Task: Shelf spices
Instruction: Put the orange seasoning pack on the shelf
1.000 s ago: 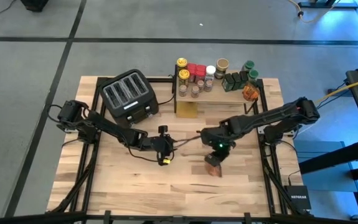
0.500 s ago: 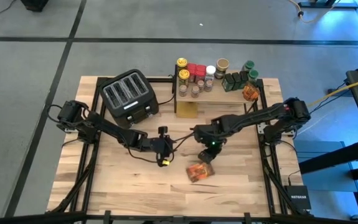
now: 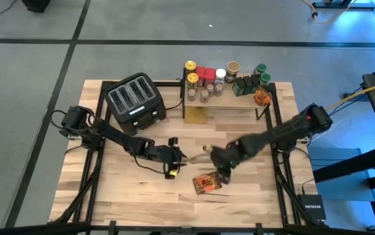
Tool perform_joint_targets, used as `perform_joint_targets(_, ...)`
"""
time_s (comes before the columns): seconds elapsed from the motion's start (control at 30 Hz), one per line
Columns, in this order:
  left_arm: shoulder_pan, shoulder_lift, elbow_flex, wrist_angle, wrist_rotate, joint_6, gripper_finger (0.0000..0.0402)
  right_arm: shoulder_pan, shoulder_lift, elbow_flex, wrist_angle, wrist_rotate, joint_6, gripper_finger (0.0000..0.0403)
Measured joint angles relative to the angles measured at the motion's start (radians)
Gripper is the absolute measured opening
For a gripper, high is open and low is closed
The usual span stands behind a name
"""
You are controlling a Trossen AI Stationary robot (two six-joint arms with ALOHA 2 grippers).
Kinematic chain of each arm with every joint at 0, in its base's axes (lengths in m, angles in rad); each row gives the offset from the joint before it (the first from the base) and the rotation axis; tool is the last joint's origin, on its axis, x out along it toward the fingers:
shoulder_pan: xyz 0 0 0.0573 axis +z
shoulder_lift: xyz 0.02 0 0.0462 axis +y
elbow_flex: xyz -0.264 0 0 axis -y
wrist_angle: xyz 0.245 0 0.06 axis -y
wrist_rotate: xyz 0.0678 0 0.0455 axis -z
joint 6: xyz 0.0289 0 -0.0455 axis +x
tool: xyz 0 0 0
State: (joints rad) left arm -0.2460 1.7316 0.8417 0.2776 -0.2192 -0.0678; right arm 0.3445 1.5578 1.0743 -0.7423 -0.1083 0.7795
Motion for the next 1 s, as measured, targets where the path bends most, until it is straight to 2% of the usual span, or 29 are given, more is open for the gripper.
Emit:
perform_joint_targets(0.13, -0.011, 0.067, 0.012, 0.14, 0.061, -0.023, 0.0153, 0.164, 0.0, -0.08, 0.115, 0.208, 0.0, 0.0194)
perform_joint_targets(0.23, -0.023, 0.141, 0.068, 0.144, 0.063, -0.021, 0.0153, 0.273, 0.0, -0.148, 0.179, 0.36, 0.058, 0.0186)
perform_joint_targets(0.37, -0.047, 0.261, 0.178, 0.098, 0.065, 0.0, 0.0153, 0.356, 0.001, -0.242, 0.268, 0.481, 0.161, 0.0178)
perform_joint_targets(0.53, -0.08, 0.347, 0.281, 0.027, 0.065, 0.045, 0.0153, 0.404, 0.001, -0.347, 0.457, 0.552, 0.185, 0.0177)
perform_joint_targets(0.67, -0.1, 0.35, 0.296, -0.011, 0.063, 0.049, 0.0153, 0.409, 0.015, -0.384, 0.553, 0.589, 0.153, 0.0177)
perform_joint_targets(0.8, -0.107, 0.365, 0.298, -0.028, 0.06, 0.018, 0.0153, 0.409, 0.053, -0.384, 0.589, 0.586, 0.116, 0.0177)
perform_joint_targets(0.9, -0.109, 0.397, 0.301, -0.013, 0.06, -0.028, 0.0153, 0.409, 0.077, -0.384, 0.622, 0.522, 0.113, 0.0177)
perform_joint_targets(1.0, -0.114, 0.419, 0.301, -0.009, 0.052, -0.048, 0.0153, 0.409, 0.104, -0.384, 0.67, 0.511, 0.113, 0.0177)
